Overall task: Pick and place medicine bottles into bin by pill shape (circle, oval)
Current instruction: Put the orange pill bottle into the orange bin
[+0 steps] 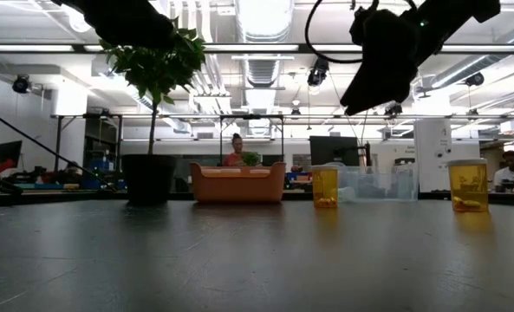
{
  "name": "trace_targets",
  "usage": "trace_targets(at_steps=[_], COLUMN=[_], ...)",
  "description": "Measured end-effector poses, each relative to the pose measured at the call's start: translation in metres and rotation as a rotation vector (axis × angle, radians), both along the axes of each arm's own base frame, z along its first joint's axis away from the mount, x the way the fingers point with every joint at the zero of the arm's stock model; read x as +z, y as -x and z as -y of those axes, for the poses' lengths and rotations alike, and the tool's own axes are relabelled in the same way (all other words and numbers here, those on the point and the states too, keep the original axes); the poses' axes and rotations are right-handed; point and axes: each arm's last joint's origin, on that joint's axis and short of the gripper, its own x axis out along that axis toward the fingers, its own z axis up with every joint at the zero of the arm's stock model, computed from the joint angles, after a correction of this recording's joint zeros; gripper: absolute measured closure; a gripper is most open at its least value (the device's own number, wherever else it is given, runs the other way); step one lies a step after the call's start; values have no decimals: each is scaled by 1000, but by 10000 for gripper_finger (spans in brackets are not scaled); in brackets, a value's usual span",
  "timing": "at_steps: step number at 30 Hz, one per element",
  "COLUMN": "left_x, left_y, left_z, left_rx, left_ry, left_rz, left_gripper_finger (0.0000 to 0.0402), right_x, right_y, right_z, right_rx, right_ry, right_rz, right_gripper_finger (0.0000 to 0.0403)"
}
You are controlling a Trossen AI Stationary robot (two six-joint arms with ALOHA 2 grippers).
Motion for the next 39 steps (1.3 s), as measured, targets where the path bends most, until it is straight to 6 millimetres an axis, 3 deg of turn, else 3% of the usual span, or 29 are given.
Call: trace_targets(at_steps=[16, 25, 30, 39], left_x=[-3, -2, -2, -2], left_y=[1, 1, 1, 1], left_z=[-2, -2, -3, -5], left_rx=[59, 75, 92, 138], left_ry=[-23, -23, -38, -114], left_rz=[2, 20, 21, 10], left_gripper_finger=[132, 132, 132, 132], right_x=[-2, 0, 9, 40], right_y=[-1, -3, -7, -16], right_z=[18, 19, 20, 21], right_rx=[-69, -64, -71, -65], right_ry=[-22, -18, -16, 5], right_rz=[-4, 23, 77, 97], right_gripper_finger=[188, 192, 236, 370])
